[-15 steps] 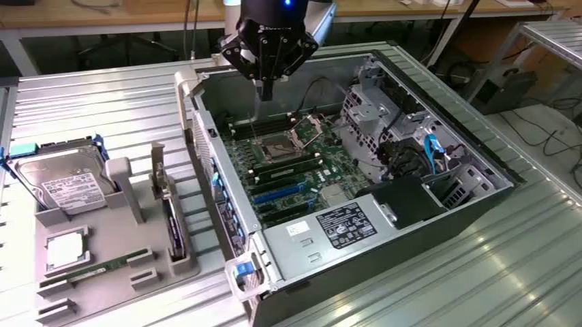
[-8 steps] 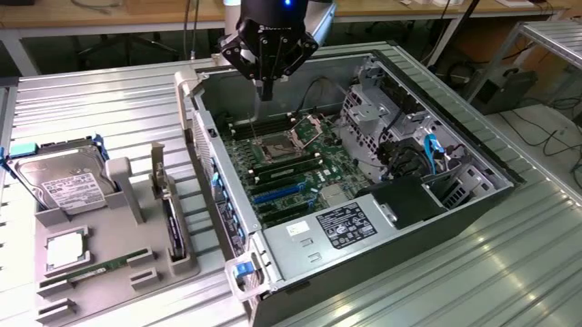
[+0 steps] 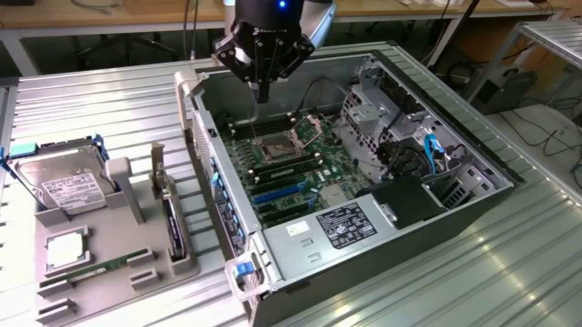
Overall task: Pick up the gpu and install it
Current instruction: 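Reach for the gpu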
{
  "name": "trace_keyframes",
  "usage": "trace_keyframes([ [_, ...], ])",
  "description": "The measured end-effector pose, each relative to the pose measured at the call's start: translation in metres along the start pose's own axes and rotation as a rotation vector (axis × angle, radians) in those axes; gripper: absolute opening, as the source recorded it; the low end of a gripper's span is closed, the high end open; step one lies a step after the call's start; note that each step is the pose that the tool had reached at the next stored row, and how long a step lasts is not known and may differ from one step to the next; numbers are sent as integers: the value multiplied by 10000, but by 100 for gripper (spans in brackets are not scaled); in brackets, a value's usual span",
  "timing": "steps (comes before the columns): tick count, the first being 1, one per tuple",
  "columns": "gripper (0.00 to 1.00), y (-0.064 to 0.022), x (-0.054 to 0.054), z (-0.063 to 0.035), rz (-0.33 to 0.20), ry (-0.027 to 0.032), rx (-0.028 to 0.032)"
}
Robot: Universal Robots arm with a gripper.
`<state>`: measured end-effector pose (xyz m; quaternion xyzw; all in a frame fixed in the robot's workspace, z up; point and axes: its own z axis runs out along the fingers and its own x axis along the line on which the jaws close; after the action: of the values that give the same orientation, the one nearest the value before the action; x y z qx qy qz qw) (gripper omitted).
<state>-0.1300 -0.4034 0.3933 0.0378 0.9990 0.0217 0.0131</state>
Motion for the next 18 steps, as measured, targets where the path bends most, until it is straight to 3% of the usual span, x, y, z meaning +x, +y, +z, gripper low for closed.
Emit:
trace_keyframes([
  [3, 11, -101, 190, -6, 1, 1, 1],
  [18, 11, -399, 759, 45, 0, 0, -1],
])
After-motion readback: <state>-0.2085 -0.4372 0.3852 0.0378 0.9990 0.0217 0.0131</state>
